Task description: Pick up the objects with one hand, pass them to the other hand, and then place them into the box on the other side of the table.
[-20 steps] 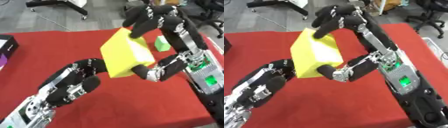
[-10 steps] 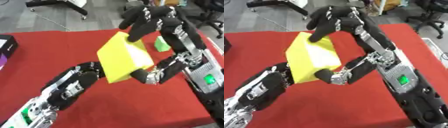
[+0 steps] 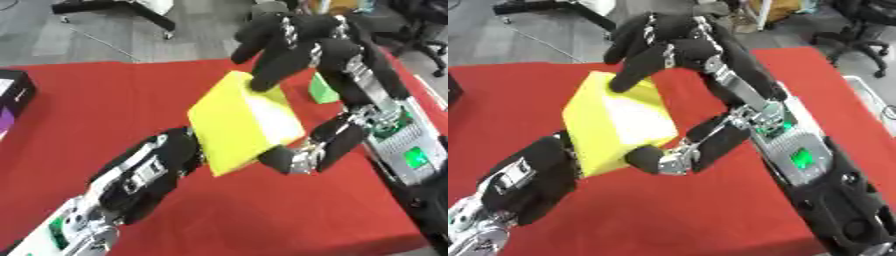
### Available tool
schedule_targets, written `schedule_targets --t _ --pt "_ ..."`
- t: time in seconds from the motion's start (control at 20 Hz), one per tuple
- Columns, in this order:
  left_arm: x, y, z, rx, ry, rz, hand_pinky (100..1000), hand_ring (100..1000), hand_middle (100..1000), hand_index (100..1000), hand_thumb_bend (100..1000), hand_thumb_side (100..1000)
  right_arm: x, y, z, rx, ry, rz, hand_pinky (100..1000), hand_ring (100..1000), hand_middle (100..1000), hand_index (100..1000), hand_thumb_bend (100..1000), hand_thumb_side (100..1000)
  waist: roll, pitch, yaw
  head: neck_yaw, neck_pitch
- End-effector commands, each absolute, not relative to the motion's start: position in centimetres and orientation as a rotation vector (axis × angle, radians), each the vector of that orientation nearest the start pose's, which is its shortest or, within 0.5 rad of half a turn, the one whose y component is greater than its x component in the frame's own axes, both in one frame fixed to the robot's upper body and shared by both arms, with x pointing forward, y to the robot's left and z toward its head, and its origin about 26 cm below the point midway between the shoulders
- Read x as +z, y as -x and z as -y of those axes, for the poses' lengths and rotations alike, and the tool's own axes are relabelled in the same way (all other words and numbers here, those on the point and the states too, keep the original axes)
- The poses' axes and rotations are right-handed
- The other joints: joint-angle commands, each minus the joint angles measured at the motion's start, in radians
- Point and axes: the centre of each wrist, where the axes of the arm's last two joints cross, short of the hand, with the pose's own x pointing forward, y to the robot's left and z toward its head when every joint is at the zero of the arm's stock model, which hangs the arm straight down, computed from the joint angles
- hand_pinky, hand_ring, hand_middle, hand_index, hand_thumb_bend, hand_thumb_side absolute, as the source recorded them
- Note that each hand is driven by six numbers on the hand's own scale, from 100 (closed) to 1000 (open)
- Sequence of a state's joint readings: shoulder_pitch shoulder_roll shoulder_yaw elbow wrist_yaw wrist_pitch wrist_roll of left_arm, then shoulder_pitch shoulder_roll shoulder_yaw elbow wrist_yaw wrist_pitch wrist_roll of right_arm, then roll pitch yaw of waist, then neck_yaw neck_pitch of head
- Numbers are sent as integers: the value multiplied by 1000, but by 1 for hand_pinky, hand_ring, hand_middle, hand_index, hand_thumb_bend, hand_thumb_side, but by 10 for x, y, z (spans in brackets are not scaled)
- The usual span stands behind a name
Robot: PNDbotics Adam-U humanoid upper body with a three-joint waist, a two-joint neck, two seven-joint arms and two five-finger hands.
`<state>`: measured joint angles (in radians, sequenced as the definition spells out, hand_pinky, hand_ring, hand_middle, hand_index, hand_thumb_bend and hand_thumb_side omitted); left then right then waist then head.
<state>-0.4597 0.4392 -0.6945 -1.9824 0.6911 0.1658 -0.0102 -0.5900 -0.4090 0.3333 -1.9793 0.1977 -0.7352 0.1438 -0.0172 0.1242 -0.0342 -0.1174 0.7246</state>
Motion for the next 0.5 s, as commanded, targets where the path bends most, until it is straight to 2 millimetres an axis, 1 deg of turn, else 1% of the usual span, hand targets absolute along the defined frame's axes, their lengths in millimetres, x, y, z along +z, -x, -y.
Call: schedule_targets --t 0.05,0.5 --pt "168 -261 -114 -753 952 1616 994 810 772 720 554 653 257 -301 165 -1182 176 -2669 749 674 483 675 223 284 0 -17 1 -3 -3" --pt "170 -260 -109 -763 1011 1602 992 809 771 721 556 646 254 -300 162 -1227 178 -2643 751 676 482 675 217 288 -1 -16 3 -8 -5"
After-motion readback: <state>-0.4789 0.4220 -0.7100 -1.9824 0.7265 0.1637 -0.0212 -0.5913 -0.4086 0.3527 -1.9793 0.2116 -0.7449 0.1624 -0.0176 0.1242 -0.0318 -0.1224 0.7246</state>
